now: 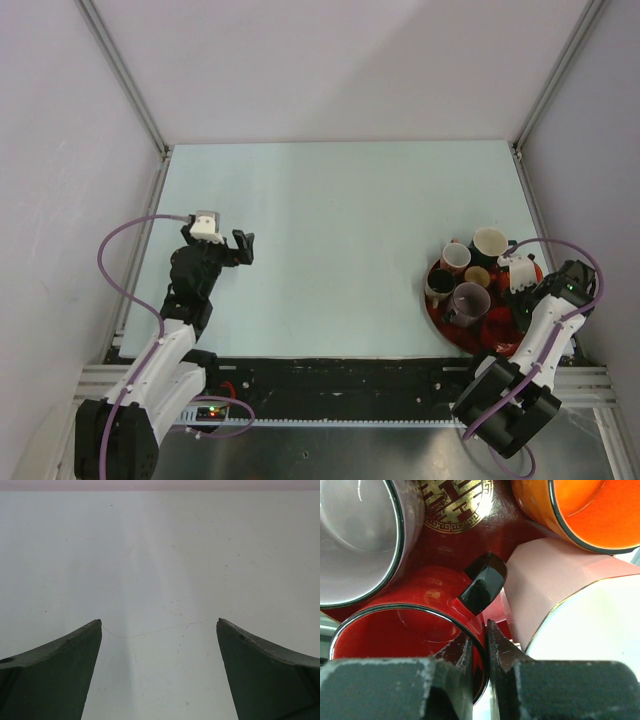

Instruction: Turn the mug right side up

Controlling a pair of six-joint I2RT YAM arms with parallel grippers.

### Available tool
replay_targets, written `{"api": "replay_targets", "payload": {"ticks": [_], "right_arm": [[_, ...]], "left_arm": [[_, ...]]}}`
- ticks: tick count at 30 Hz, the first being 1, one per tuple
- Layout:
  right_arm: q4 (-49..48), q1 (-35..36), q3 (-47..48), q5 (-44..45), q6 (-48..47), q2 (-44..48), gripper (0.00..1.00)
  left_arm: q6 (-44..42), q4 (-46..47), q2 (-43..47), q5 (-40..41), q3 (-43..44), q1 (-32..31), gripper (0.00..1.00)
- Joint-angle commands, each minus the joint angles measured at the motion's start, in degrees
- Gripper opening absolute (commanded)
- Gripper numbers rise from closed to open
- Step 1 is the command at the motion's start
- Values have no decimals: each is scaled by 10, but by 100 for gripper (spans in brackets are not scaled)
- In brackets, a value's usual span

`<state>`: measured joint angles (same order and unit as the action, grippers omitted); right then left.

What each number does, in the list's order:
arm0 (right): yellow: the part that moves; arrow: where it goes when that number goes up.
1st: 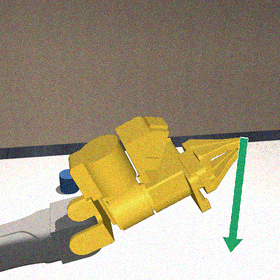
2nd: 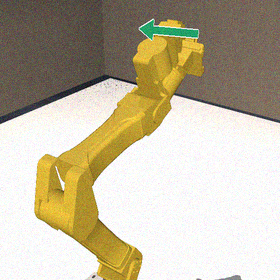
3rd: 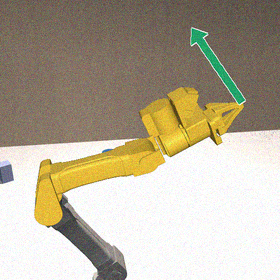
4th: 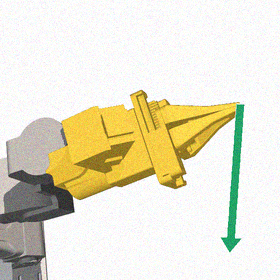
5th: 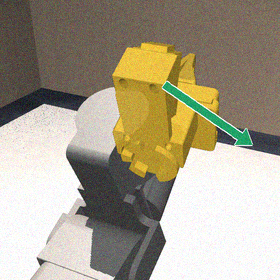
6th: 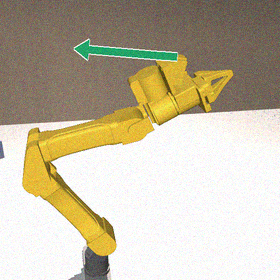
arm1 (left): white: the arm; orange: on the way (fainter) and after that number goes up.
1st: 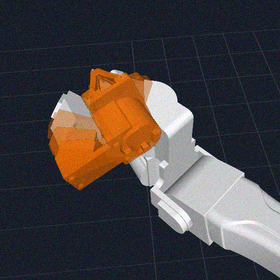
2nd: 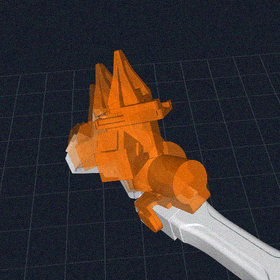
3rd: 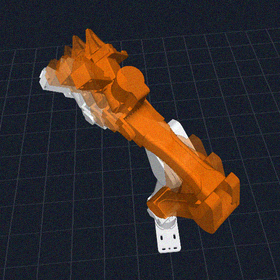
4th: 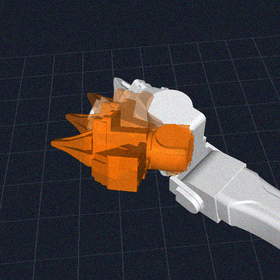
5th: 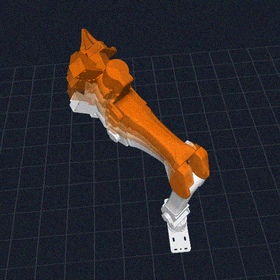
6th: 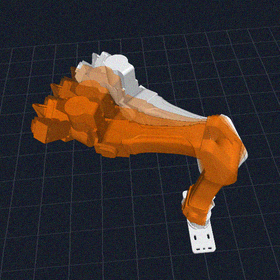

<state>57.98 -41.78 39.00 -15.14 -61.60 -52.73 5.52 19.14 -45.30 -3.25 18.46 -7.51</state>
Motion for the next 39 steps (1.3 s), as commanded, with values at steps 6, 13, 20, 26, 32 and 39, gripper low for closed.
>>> {"api": "replay_targets", "payload": {"ticks": [6,13,20,26,32,39], "right_arm": [[-23,-3,-2,-17,-1,12,11],[-24,-1,-2,-12,7,17,24],[-20,4,-2,-17,14,25,29],[-24,19,1,-19,28,36,38],[-28,31,8,4,39,49,44],[-36,61,33,-6,71,70,55]], "left_arm": [[-4,19,11,-10,0,5,100],[-8,18,14,-11,-2,5,100],[-8,19,16,-11,-3,5,100],[-9,19,18,-11,-4,5,100],[-6,18,17,-23,-1,5,100],[-5,12,23,-26,4,6,100]]}}
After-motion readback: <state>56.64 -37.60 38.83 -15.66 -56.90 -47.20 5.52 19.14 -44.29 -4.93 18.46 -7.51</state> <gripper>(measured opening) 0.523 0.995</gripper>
